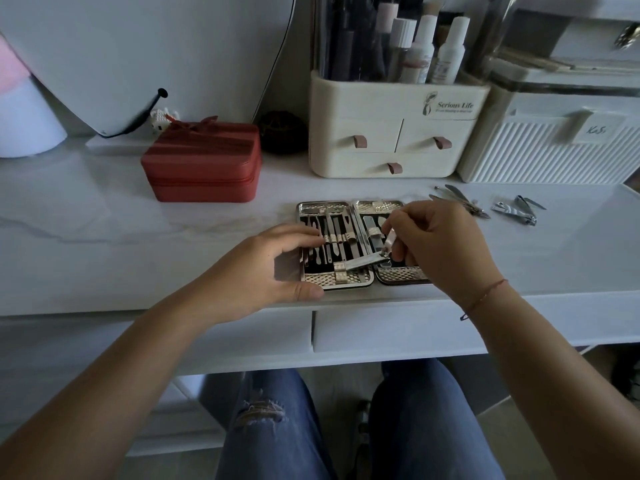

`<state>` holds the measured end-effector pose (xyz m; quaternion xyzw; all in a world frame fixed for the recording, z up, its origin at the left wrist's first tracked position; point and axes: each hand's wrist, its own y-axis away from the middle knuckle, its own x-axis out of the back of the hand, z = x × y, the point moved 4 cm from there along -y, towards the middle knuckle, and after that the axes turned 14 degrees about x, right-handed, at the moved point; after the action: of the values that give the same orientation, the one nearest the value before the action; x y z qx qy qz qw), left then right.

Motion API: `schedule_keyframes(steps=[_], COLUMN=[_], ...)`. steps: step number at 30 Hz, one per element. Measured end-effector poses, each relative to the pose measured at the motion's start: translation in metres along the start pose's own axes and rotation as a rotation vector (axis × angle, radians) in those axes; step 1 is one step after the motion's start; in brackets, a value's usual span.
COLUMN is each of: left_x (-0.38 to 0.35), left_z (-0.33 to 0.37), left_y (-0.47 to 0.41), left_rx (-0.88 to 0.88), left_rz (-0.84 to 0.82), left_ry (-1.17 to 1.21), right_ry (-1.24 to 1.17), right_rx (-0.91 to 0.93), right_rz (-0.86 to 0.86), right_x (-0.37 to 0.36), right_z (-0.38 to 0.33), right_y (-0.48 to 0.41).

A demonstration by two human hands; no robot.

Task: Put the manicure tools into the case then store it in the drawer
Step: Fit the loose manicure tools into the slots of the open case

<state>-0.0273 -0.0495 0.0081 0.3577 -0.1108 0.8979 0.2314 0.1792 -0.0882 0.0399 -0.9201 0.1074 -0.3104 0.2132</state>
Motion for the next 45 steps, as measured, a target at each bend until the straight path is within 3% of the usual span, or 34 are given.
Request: schedule_keyframes(steps=[6,14,20,24,31,35,40,45], left_x=[-0.001,-0.001,-0.001,-0.001,-0.002,0.001,-0.003,-0.008], left_z=[-0.004,-0.004,-0.003,-0.003,-0.007,-0.005,0.013,0.038], left_y=[-0.001,-0.003,-0.003,-0.003,-0.004,-0.005,-0.01,-0.022], left_rx=[-0.007,-0.009,-0.017,-0.03,-0.014,0.045,0.096,0.154], left_rz=[0.008,0.012,0.017,0.019,0.005,-0.012,0.18,0.389], left_ry=[-0.051,-0.056,-0.058,-0.06,-0.063,0.12,0.32,0.117], right_ry=[-0.219,-0.081,-0.102,-0.151,-0.014,-0.069,-0.071,-0.043], right_rx=[-0.107,0.079,0.072,0.069,0.169,0.13,0.11,0.1], right_rz=[-0.062,-0.194,-0.235,-0.37,-0.544,-0.575,-0.569,-0.542], right_x=[-0.011,-0.018,-0.032,-0.027,-0.029,-0.033,-0.037,-0.036], right_z=[0.006,-0.003,-0.003,0.0,-0.01,-0.012,-0.014,-0.012], right_y=[0.002,0.0,0.002,0.001,-0.011,-0.016,-0.016,-0.014])
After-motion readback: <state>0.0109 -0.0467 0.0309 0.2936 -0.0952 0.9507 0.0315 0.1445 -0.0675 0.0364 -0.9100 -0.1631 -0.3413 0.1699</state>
